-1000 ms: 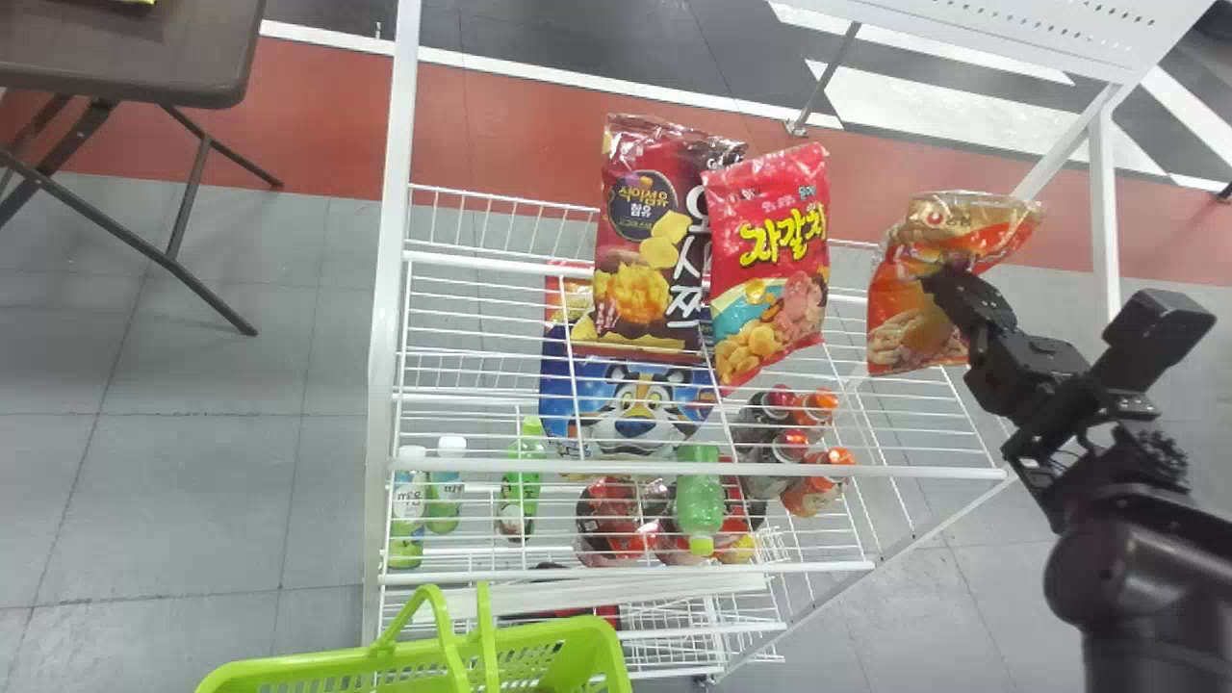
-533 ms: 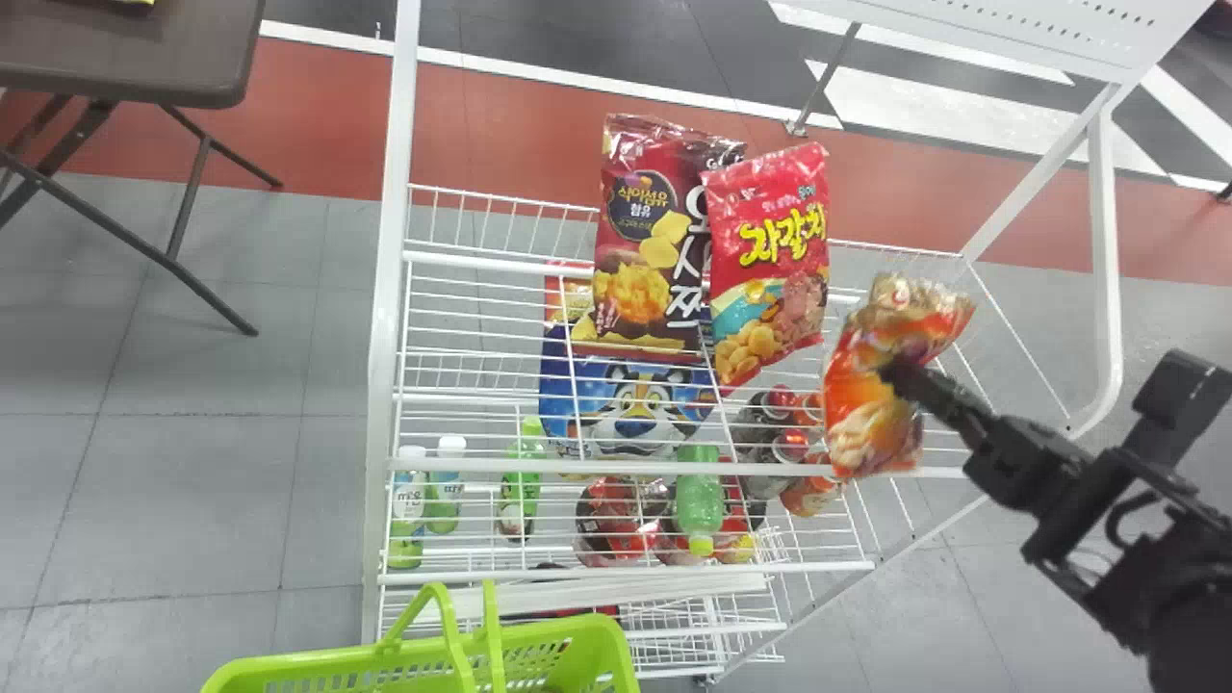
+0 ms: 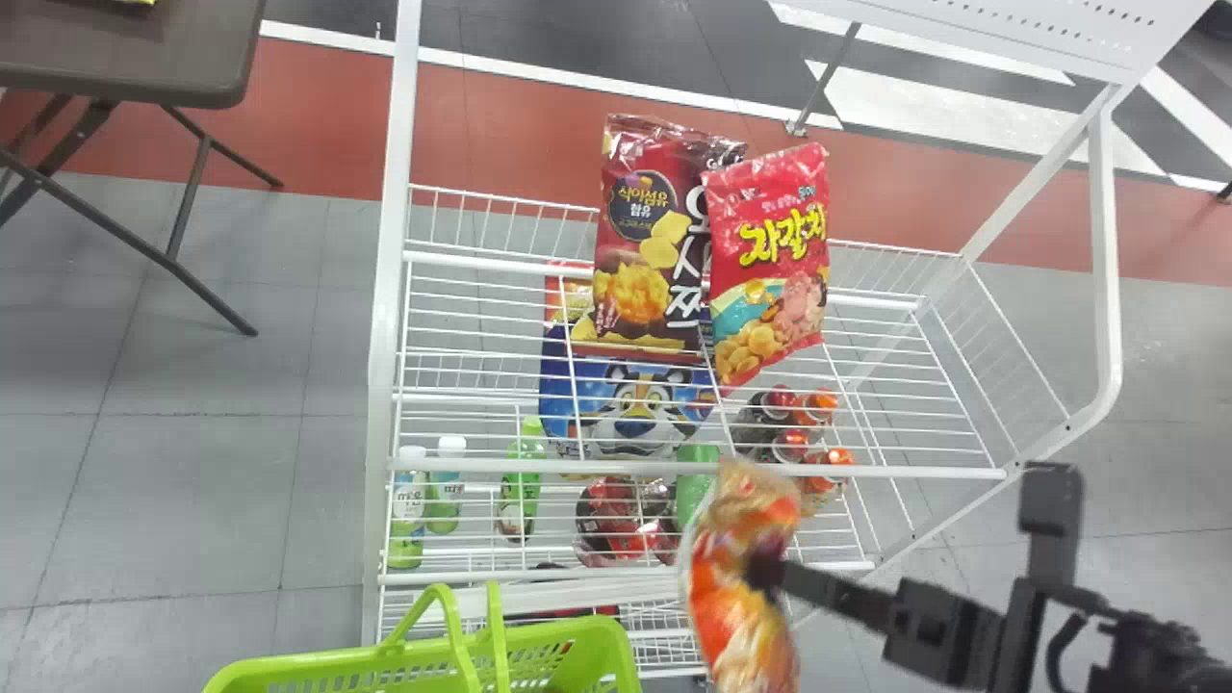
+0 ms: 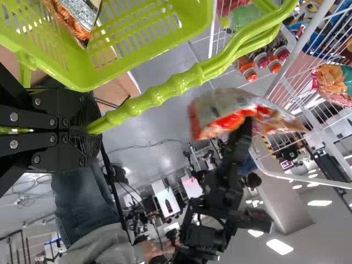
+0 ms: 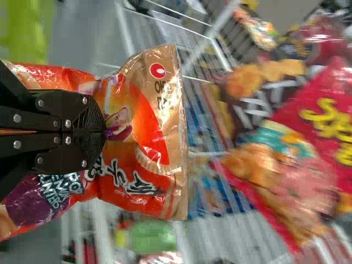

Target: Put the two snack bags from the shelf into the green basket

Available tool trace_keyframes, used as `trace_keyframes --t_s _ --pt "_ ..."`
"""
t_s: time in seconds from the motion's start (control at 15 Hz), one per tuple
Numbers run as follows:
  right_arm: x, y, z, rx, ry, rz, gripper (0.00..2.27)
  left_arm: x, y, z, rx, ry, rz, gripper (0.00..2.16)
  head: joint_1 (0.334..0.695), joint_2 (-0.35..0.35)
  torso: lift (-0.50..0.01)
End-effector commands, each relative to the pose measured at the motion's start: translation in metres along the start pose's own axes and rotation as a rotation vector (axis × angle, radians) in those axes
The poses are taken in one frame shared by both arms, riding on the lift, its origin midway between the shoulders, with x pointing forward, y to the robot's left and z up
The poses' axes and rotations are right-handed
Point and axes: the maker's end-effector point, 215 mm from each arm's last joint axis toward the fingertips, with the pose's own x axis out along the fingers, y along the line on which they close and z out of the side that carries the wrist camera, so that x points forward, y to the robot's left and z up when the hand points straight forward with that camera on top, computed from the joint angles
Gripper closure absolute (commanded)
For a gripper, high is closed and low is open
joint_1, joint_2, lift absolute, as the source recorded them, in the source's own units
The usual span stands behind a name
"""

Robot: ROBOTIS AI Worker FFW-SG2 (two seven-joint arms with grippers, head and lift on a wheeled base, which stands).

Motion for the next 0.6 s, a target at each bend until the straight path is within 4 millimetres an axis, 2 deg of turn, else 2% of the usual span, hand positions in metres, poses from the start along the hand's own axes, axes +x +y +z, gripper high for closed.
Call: trace_keyframes --t_s 0.0,0.2,0.4,0.53 --pt "0.019 0.022 -0.056 0.008 0.148 0.031 2.24 0.001 -0.001 -0.001 0.001 0.003 -0.003 1.80 0.695 -0.350 -0.011" --pt "0.046 0.051 -0.113 0.001 0.291 0.078 2.24 0.001 -0.002 -0.001 0.002 0.003 -0.004 1.80 0.695 -0.350 -0.011" --pt "0.069 0.077 -0.144 -0.014 0.373 0.132 2.24 0.002 -0.004 -0.001 0.002 0.004 -0.009 1.80 0.695 -0.350 -0.011" --pt "0.074 0.096 -0.160 -0.014 0.418 0.173 2.24 0.002 -0.003 -0.002 0.001 0.005 -0.007 1.80 0.695 -0.350 -0.011"
